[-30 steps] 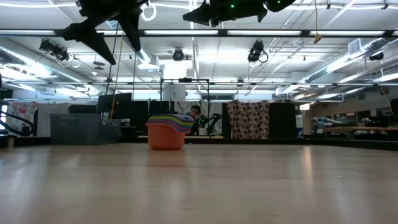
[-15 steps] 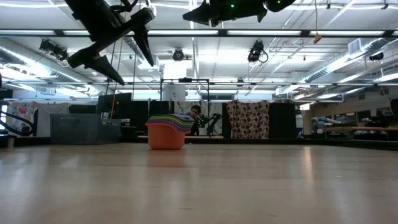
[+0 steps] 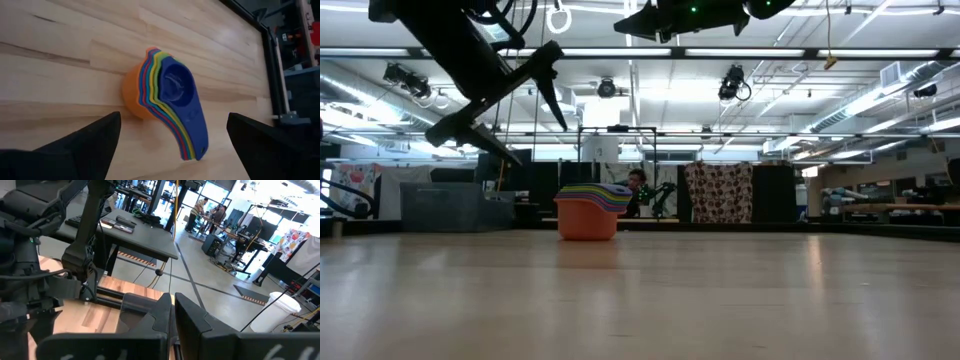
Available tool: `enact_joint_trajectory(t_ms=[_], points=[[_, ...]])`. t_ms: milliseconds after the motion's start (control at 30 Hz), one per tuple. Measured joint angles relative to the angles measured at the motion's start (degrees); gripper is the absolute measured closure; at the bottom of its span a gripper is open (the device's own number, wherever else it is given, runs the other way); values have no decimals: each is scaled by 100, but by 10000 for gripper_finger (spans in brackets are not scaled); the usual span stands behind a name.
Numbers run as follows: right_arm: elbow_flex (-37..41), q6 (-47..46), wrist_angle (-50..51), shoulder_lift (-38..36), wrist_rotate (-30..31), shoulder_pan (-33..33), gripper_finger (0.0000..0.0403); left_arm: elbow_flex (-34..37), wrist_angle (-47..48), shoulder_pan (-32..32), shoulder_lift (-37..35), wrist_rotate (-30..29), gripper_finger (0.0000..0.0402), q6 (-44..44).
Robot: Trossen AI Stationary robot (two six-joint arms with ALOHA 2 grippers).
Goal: Nest measuring cups in basket
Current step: Put the stack of measuring cups into the black bin
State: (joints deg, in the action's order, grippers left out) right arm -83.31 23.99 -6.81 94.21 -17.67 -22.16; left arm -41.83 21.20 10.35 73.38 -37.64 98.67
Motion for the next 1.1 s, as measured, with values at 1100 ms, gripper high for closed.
enact_joint_trajectory(t_ms=[1100], points=[[0, 2, -8, 0, 0, -1, 373, 1048, -2651, -1336, 520, 1508, 35, -1006]])
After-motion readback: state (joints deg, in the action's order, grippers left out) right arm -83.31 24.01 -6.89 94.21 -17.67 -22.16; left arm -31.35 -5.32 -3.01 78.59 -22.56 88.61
